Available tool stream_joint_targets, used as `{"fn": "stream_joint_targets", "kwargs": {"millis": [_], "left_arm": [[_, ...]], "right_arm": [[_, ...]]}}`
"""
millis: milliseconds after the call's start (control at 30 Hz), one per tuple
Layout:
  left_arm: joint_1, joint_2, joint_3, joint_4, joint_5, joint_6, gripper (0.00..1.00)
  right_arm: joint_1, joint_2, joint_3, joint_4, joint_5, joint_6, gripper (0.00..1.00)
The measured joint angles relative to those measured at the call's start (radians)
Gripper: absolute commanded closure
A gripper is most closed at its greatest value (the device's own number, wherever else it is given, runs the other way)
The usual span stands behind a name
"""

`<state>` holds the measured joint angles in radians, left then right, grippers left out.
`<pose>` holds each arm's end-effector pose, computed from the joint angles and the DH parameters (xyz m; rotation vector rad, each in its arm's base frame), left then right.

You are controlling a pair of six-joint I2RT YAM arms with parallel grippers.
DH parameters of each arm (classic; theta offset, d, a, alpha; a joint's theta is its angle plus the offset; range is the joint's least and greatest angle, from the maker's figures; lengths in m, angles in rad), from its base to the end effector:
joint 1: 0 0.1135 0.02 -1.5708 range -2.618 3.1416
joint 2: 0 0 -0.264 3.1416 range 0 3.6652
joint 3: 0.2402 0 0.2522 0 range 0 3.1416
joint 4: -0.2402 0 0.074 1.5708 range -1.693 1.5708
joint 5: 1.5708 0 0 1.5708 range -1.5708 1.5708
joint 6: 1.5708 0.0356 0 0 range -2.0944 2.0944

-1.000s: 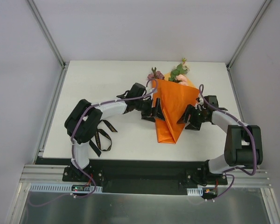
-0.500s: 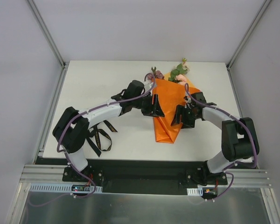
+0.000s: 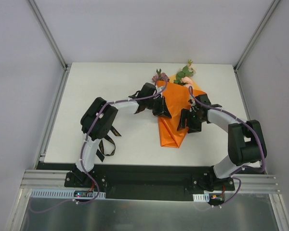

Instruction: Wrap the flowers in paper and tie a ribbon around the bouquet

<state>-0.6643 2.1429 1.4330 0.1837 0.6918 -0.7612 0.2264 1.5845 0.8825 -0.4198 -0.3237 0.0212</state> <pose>0.3604 -0.3110 0.1704 0.3693 2.3463 -1.5095 0.2861 0.0775 0.1680 -0.3755 2.6671 0.5120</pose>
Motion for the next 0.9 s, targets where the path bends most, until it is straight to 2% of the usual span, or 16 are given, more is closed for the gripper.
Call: {"fn": "stream_joint_targets", "kwargs": {"millis": [200, 233, 367, 467, 633, 733, 800, 833, 900], "left_arm": [[0.037, 0.002, -0.076, 0.053, 0.007, 0.003, 0.98], [0.039, 0.000, -0.095, 0.058, 0.010, 0.003, 0.86], [0.040, -0.029, -0.166, 0.065, 0.021, 0.005, 0.53], [0.046, -0.095, -0.208, 0.064, 0.035, 0.005, 0.46], [0.093, -0.231, -0.242, 0.075, 0.055, 0.003, 0.45], [0.137, -0.251, -0.242, 0.101, 0.065, -0.004, 0.46], [0.156, -0.247, -0.244, 0.106, 0.066, -0.016, 0.55], [0.159, -0.245, -0.247, 0.116, 0.069, -0.028, 0.58], [0.159, -0.242, -0.252, 0.138, 0.085, -0.056, 0.63]], "right_arm": [[0.000, -0.028, 0.004, -0.052, 0.029, 0.008, 0.29], [0.000, -0.051, 0.004, -0.063, 0.033, 0.014, 0.29], [0.005, -0.158, 0.010, -0.082, 0.032, 0.035, 0.29], [0.020, -0.195, 0.026, -0.081, 0.027, 0.046, 0.31], [0.037, -0.161, 0.034, -0.056, -0.003, 0.063, 0.35], [0.048, -0.098, 0.048, -0.037, -0.025, 0.075, 0.39], [0.063, -0.057, 0.065, -0.027, -0.035, 0.079, 0.43], [0.071, -0.033, 0.078, -0.021, -0.042, 0.082, 0.48], [0.090, 0.008, 0.098, -0.006, -0.059, 0.086, 0.51]]}}
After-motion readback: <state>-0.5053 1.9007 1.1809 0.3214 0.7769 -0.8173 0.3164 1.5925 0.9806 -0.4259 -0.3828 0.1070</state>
